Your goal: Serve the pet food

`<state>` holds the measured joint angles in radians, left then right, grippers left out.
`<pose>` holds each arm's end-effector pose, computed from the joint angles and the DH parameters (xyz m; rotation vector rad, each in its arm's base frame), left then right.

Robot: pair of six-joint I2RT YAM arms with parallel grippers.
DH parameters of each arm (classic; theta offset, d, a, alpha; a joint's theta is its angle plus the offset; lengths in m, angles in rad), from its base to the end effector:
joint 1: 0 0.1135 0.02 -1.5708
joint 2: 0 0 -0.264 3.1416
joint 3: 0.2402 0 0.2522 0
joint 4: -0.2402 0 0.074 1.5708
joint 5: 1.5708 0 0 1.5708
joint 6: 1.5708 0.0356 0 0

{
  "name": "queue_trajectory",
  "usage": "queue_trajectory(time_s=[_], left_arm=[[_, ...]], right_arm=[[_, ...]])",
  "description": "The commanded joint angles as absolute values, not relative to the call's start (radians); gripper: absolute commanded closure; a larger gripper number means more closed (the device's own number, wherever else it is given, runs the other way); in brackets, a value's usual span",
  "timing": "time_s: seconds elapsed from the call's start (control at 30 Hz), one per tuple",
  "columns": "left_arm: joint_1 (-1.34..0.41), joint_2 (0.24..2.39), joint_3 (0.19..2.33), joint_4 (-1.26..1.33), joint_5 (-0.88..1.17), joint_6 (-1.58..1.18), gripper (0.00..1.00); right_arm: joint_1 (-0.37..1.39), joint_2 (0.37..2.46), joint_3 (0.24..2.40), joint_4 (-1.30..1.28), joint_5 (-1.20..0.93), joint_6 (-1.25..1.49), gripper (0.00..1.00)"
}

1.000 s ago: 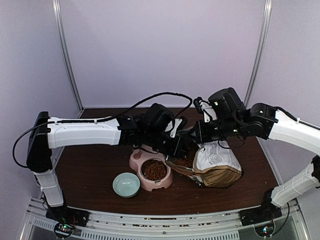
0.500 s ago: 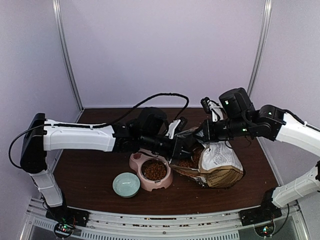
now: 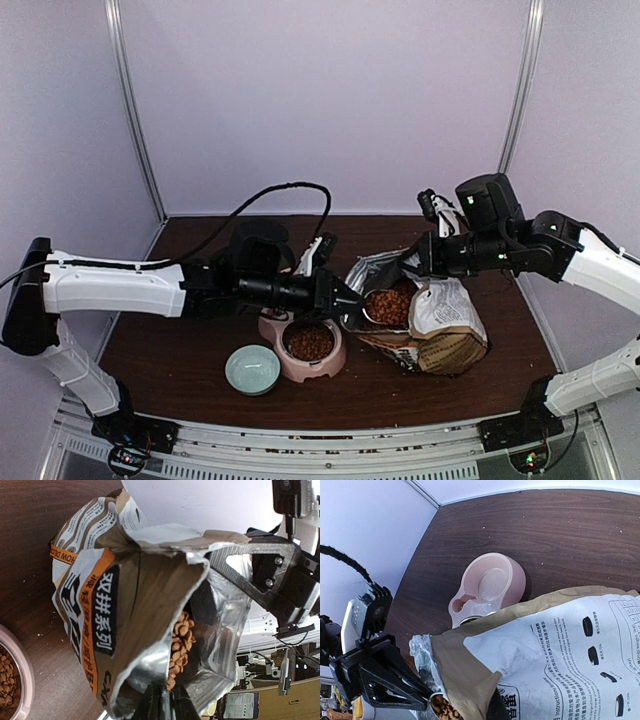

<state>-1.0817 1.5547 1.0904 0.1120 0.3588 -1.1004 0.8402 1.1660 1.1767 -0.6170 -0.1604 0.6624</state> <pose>0.1592 -0.3258 0.2844 0.2748 2.3471 -1.6475 0.1626 0.1900 0.3566 -0.3080 2.3385 0.9805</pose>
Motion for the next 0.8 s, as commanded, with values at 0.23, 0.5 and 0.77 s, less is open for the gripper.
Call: queue_trajectory(time_s=[0.23,0.5,0.77], left_arm=[[-1.044,1.408,0.968,0.258,0.341,-1.245,1.0],[-1.022,1.352,0.919,0.303,0.316,-1.318,1.0],[-1.005,1.333,0.91,0.294,0.299,-1.32,1.0]], right_arm=[[0.828,1.102,1.204,-0.504,-0.169,0.68,1.0],[0.827,1.107,1.211,-0.505,-0.165,0.682,1.0],[0.827,1.152,1.259,-0.504,-0.172,0.668,1.0]])
